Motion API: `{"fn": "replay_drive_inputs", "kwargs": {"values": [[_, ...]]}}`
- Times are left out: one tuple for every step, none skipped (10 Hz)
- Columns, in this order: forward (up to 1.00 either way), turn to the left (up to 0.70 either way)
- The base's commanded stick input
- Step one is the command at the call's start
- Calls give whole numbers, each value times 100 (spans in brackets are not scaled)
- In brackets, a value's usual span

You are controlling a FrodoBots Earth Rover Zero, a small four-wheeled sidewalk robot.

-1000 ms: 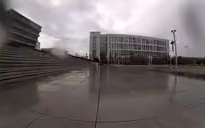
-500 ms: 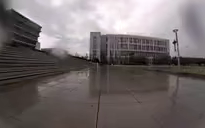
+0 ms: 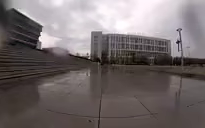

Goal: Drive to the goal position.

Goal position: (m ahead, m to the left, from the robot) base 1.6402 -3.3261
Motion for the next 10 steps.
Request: {"fn": "replay_drive_inputs", "kwargs": {"values": [[70,0],[70,0],[70,0],[70,0],[70,0],[70,0],[70,0],[70,0],[70,0],[70,0]]}}
